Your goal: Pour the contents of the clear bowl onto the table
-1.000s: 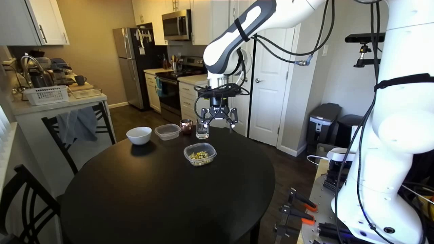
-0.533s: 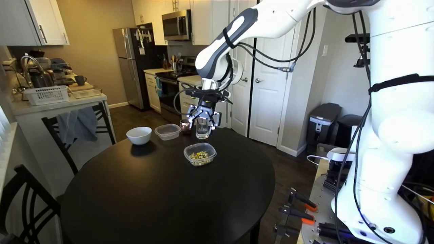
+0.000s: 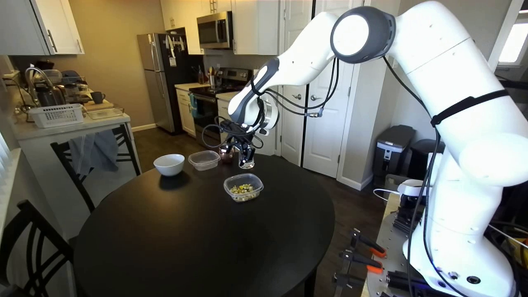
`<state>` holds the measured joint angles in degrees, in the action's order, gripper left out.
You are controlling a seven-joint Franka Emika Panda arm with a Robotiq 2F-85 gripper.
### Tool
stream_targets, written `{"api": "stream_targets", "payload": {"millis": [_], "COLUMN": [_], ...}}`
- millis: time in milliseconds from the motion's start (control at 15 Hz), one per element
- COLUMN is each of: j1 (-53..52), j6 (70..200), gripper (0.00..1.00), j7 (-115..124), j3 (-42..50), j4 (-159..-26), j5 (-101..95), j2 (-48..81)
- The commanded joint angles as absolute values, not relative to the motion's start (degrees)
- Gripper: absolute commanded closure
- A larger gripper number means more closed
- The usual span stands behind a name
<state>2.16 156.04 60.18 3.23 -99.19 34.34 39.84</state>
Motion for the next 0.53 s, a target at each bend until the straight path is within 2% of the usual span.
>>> {"api": "stream_targets", "payload": {"millis": [0,467], "j1": [1.6,1.2], "j6": [154.0,137.4], "gripper": [0.0,0.0], "j7": [68.4,82.9], "j3": [6.9,10.9], "j4": [-91.4,-87.0], "j5": [32.0,22.1], "j2": [47.1,49.9]}}
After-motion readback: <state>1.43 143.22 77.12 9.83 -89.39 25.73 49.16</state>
